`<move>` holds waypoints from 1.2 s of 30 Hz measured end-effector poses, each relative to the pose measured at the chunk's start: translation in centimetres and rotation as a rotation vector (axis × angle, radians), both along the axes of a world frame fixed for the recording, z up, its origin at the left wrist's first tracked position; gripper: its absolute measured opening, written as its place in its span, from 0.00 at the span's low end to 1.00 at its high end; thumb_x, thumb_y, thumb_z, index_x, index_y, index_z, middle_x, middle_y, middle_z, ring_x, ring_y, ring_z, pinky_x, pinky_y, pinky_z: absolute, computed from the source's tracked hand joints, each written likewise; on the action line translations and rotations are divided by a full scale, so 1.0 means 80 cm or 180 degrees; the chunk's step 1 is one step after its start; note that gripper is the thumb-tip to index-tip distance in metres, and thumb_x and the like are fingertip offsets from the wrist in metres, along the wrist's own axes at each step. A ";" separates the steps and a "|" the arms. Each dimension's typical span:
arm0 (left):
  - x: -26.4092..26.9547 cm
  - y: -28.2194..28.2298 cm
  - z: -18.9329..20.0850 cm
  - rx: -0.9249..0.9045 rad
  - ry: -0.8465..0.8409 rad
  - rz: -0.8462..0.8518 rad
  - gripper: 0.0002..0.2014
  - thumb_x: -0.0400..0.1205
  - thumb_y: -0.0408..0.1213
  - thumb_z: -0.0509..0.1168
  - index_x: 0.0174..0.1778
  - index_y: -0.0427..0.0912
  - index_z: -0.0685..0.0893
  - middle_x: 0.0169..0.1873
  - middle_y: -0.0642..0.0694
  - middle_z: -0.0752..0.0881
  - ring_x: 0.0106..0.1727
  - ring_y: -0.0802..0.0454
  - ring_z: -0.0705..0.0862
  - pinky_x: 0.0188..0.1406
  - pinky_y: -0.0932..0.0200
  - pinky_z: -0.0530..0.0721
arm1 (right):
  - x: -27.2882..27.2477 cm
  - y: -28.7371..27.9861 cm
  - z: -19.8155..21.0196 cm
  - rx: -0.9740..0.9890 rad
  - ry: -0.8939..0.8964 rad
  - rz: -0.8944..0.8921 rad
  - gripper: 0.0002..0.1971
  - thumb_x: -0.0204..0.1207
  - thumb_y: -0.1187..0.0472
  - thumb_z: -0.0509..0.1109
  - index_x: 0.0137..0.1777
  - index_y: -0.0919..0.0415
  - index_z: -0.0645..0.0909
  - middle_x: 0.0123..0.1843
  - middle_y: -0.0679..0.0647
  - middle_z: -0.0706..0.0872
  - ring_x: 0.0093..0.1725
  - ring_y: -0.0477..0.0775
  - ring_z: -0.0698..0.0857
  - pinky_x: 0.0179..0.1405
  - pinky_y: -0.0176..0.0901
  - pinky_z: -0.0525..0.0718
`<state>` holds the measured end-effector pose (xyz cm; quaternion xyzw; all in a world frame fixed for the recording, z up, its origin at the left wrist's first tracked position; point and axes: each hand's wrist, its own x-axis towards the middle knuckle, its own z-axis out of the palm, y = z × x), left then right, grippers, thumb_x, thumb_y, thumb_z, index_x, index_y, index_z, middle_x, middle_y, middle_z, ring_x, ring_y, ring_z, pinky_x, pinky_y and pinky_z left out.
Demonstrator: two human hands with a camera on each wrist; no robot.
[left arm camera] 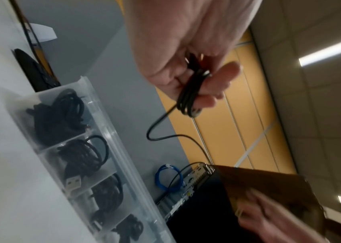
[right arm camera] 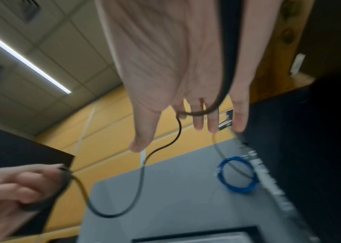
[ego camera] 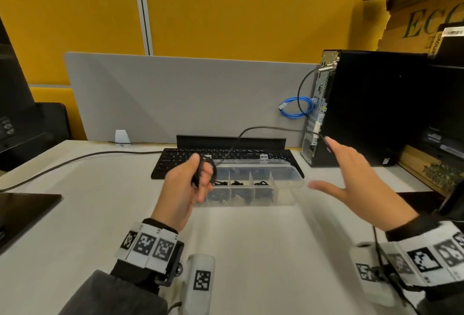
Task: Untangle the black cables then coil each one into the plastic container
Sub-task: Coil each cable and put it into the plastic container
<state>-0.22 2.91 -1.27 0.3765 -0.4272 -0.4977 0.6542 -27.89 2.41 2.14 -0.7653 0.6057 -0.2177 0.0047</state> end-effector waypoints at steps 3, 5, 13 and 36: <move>-0.015 0.006 -0.004 -0.0085 -0.0756 -0.0409 0.22 0.87 0.41 0.50 0.33 0.35 0.81 0.18 0.48 0.77 0.17 0.54 0.71 0.28 0.66 0.81 | 0.050 0.004 -0.004 -0.0725 -0.0077 0.0388 0.52 0.66 0.35 0.64 0.82 0.49 0.36 0.84 0.52 0.51 0.81 0.51 0.54 0.75 0.49 0.56; -0.021 0.009 -0.005 -0.0149 -0.0994 -0.0496 0.22 0.87 0.41 0.49 0.34 0.34 0.81 0.16 0.49 0.77 0.17 0.54 0.71 0.33 0.65 0.80 | 0.069 0.003 -0.012 -0.1219 0.0104 0.0369 0.52 0.69 0.41 0.70 0.82 0.49 0.38 0.83 0.56 0.54 0.81 0.55 0.56 0.73 0.52 0.58; -0.025 0.017 -0.002 -0.0233 -0.0938 -0.1059 0.21 0.80 0.48 0.52 0.32 0.36 0.81 0.16 0.49 0.76 0.15 0.56 0.72 0.32 0.66 0.80 | 0.106 -0.004 -0.042 -0.1425 0.1063 0.0477 0.47 0.60 0.51 0.81 0.79 0.45 0.61 0.80 0.60 0.66 0.78 0.67 0.65 0.67 0.73 0.70; 0.028 -0.007 0.000 0.0237 0.0725 0.0836 0.15 0.87 0.40 0.54 0.36 0.40 0.77 0.18 0.53 0.78 0.18 0.62 0.74 0.21 0.70 0.75 | -0.063 -0.031 -0.013 0.1424 -0.2736 -0.0144 0.21 0.84 0.46 0.52 0.46 0.59 0.80 0.28 0.46 0.64 0.23 0.46 0.60 0.19 0.35 0.60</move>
